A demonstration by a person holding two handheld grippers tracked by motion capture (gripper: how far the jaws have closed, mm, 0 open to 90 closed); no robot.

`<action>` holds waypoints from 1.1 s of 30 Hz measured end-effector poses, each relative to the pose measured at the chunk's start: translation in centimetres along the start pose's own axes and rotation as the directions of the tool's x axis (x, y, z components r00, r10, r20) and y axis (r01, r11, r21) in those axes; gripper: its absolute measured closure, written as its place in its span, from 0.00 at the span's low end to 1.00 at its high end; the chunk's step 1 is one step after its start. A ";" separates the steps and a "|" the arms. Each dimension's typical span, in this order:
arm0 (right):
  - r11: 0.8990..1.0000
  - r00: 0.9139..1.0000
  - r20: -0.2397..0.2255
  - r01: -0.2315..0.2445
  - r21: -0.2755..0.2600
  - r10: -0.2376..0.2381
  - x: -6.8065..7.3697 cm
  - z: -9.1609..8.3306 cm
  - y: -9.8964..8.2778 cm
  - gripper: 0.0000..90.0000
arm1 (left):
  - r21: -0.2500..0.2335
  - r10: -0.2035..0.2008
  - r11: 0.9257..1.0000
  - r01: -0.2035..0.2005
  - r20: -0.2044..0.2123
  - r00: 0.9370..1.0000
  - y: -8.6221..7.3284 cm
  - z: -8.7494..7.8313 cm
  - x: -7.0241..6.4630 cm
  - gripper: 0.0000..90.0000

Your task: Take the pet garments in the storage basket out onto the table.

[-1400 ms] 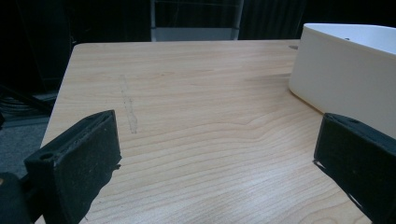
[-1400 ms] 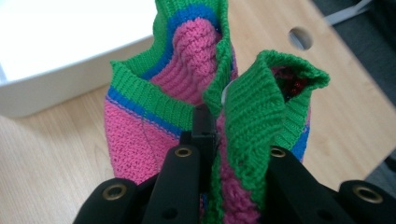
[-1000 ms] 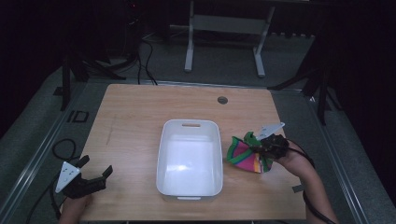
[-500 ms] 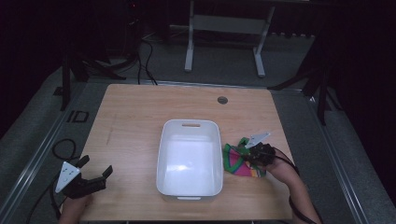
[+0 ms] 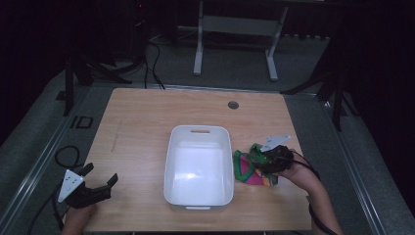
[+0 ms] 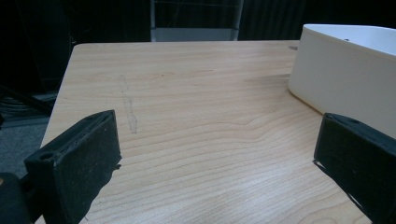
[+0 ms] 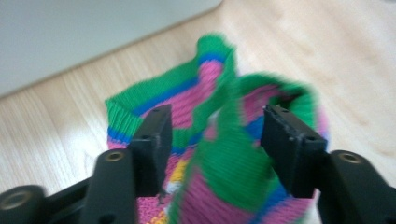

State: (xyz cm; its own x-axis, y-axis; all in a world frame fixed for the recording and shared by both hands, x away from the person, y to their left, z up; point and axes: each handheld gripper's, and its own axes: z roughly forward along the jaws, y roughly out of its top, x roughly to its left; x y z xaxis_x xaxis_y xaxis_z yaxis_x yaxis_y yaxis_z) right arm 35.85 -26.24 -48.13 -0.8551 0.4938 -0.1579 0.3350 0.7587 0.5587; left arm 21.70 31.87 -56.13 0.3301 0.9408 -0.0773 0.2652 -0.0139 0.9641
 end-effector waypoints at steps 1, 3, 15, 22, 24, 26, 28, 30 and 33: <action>1.000 1.000 0.000 0.000 0.000 0.000 0.0 0.0 0.0 0.43 | 0.000 0.000 1.000 0.000 0.000 1.000 0.0 0.0 0.0 0.01; 0.998 0.999 0.035 -0.036 -0.050 0.038 -0.7 -1.4 -0.1 0.34 | 0.000 0.000 1.000 0.000 0.000 1.000 0.0 0.0 0.0 0.01; 0.935 0.946 0.152 -0.241 -0.260 0.286 -4.0 -3.6 -4.8 0.15 | 0.001 -0.001 1.000 0.001 -0.002 1.000 0.0 0.0 0.0 0.01; 0.873 0.879 0.207 -0.345 -0.344 0.429 -4.4 -3.6 -8.3 0.15 | 0.000 0.000 1.000 0.000 -0.002 1.000 0.0 0.0 0.0 0.01; 0.859 0.859 0.229 -0.361 -0.363 0.458 -4.1 -3.4 -9.3 0.15 | 0.001 -0.001 1.000 0.001 -0.002 1.000 0.0 0.0 0.0 0.01; 0.844 0.840 0.244 -0.376 -0.382 0.485 -3.8 -3.2 -10.2 0.15 | 0.000 0.000 1.000 0.000 -0.002 1.000 0.0 0.0 0.0 0.01; 0.826 0.820 0.253 -0.391 -0.407 0.513 -3.4 -3.1 -11.1 0.15 | 0.001 0.001 1.000 -0.001 -0.003 1.000 0.0 0.0 0.0 0.01; 0.805 0.795 0.265 -0.408 -0.431 0.545 -3.0 -3.0 -11.8 0.15 | 0.001 0.001 1.000 -0.001 -0.003 1.000 0.0 0.0 0.0 0.01; 0.766 0.751 0.284 -0.427 -0.480 0.596 -2.2 -3.1 -13.0 0.15 | 0.000 -0.001 1.000 0.001 -0.001 1.000 0.0 0.0 0.0 0.01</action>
State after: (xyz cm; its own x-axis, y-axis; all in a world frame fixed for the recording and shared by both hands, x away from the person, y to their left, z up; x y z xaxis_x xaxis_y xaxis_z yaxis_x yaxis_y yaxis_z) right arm 32.14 -38.56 -52.50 -0.3300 0.9438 -0.0167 0.4321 0.1667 0.8863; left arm 21.70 31.86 -56.14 0.3288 0.9412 -0.0782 0.2656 -0.0126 0.9640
